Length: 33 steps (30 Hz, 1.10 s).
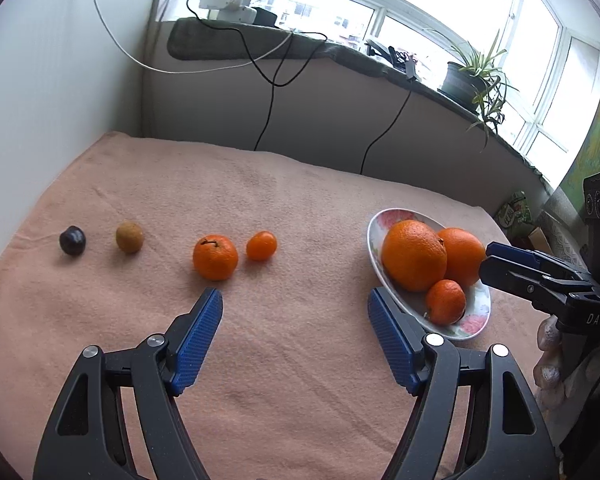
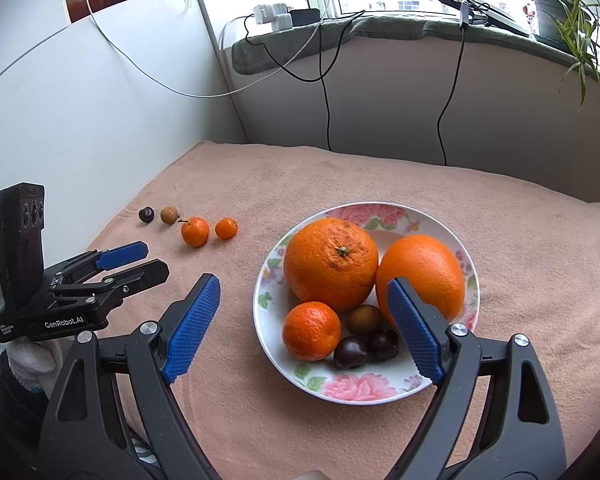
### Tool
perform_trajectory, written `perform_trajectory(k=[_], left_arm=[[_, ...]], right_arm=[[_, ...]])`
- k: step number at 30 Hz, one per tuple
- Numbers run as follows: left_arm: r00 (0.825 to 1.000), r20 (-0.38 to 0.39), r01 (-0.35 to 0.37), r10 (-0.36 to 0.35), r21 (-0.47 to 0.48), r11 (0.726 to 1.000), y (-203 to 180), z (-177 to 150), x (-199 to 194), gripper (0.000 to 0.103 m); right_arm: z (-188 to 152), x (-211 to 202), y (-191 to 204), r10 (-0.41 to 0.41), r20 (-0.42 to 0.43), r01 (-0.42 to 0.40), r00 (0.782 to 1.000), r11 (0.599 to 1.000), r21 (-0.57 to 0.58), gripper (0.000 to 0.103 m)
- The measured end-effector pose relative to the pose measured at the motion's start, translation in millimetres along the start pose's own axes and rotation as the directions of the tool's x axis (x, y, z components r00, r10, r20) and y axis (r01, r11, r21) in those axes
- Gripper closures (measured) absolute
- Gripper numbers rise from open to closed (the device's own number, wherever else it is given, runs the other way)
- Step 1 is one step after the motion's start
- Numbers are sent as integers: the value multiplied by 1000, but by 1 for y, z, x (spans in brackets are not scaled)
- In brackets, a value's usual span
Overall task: Organize fruits
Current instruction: 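Move the left gripper around the stemmed tangerine while the right gripper straddles a small orange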
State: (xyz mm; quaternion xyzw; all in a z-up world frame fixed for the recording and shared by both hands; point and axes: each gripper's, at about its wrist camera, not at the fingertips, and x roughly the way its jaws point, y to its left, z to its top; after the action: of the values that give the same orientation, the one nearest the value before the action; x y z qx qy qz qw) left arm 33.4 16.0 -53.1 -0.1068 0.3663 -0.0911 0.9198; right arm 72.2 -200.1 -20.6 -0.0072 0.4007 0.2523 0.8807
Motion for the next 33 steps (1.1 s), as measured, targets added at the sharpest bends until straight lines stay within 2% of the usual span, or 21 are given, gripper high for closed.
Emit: perform_trajectory(k=[10,19,21,25,26,33], left_arm=[[999,11,-46,47,-27,999,32,8,2,28],[999,-23,-32,32,-23,999,44,12,17,32],[999,-31,-31,31,-20,999,45,13,22,33],[998,-52,-27,27,-5,1000,45,15,30,38],[998,-57,-25,25,0,1000,46,14,32,43],[996,-89,-23,23,1,1000,52,18,47,51]], right_arm=[[21,29,43,27,-31,-31,999,990,-141,15],[41,66,80,-1,-109,-39,994,932,-360,16],[44,76,86,2,-145,-59,989,919,-389,28],[47,100,93,-19,-215,-77,976,900,-429,40],[48,105,94,-23,-230,-82,973,897,-435,43],[55,134,99,-41,-306,-107,951,886,-452,49]])
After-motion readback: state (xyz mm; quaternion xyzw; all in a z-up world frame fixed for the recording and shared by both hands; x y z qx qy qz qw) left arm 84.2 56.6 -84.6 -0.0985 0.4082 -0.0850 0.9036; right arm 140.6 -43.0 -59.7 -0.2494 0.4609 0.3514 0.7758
